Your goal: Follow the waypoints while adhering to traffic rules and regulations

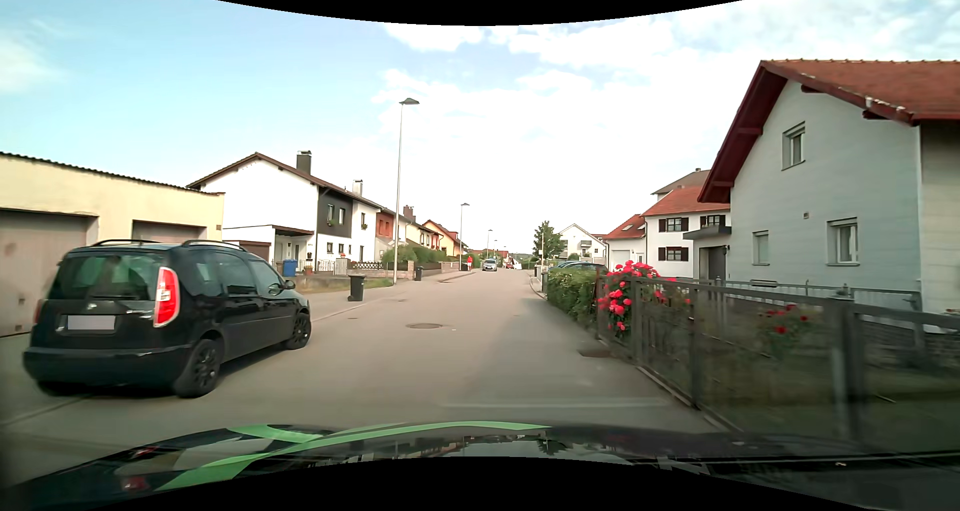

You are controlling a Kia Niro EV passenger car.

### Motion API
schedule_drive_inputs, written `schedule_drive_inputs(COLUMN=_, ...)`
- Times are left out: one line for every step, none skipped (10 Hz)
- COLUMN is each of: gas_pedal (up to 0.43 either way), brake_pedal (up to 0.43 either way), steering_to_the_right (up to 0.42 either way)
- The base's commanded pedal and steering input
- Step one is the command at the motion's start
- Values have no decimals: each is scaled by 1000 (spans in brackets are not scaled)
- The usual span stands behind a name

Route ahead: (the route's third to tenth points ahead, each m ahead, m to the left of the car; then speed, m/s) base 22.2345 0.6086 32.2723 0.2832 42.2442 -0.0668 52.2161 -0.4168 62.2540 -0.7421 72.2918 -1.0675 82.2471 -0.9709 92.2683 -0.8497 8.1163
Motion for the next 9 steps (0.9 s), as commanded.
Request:
schedule_drive_inputs(gas_pedal=118, brake_pedal=0, steering_to_the_right=-10)
schedule_drive_inputs(gas_pedal=118, brake_pedal=0, steering_to_the_right=-9)
schedule_drive_inputs(gas_pedal=118, brake_pedal=0, steering_to_the_right=-5)
schedule_drive_inputs(gas_pedal=110, brake_pedal=0, steering_to_the_right=-4)
schedule_drive_inputs(gas_pedal=87, brake_pedal=0, steering_to_the_right=-4)
schedule_drive_inputs(gas_pedal=47, brake_pedal=0, steering_to_the_right=-4)
schedule_drive_inputs(gas_pedal=47, brake_pedal=0, steering_to_the_right=-4)
schedule_drive_inputs(gas_pedal=59, brake_pedal=0, steering_to_the_right=-4)
schedule_drive_inputs(gas_pedal=98, brake_pedal=0, steering_to_the_right=-3)
